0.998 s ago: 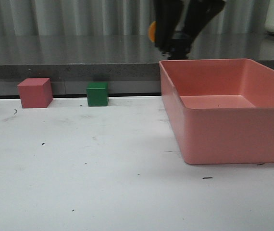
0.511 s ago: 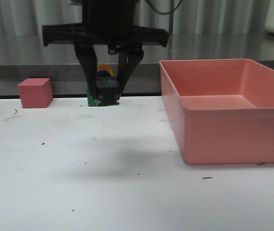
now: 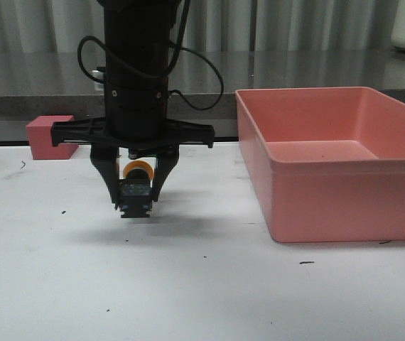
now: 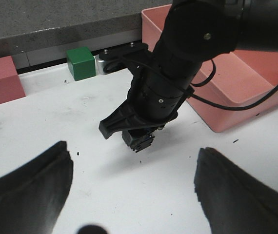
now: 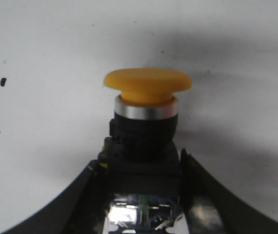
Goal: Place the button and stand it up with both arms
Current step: 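Lift the button out of the bin and carry it toward the left arm, then lower the button onto the table and open the right gripper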
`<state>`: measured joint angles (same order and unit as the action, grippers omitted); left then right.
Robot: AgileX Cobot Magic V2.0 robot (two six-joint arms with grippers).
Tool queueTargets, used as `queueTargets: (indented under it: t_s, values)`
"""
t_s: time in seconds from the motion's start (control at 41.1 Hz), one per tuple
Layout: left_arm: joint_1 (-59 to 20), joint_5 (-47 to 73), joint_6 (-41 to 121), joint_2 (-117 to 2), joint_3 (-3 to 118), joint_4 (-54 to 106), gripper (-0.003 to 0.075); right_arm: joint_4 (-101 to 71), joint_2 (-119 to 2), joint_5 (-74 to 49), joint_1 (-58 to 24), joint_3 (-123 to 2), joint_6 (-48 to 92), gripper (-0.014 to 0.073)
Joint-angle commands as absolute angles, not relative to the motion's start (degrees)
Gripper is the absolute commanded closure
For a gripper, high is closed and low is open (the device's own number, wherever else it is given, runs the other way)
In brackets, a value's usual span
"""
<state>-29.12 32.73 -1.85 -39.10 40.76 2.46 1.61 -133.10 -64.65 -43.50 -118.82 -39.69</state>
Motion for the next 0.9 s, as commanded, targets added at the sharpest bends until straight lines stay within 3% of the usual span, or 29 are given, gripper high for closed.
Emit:
queueTargets:
  t_s: [0.0,0.219,0.462,0.754,0.876]
  values:
    - [-29.49,28.48,-1.97,-39.37,42.56,2.60,0.0206,-0.51,-130.25,-61.51,-43.68,-120.97,-39.79,0.0354]
    - [-29.49,28.48,-1.97,-39.37,42.56,2.60,0.0206,-3.37,-131.25,-61.18,-43.68,-120.97,-39.79,0.0335]
    - [-29.49,28.48,-1.97,-39.37,42.56,2.60,0.0206,-5.33,-131.37,-60.59,-43.68,-120.97,-39.79,0.0160]
    - [-29.49,28.48,-1.97,-39.37,42.56,2.60,0.0206,-6.48,-130.22,-61.79,-43.40,-120.97,-39.15,0.0153]
    - [-29.49,28.48,-1.97,-39.37,42.56,2.60,0.0206,-2.66,-127.62,-66.28,-43.32,-121.34,-30.99,0.0153]
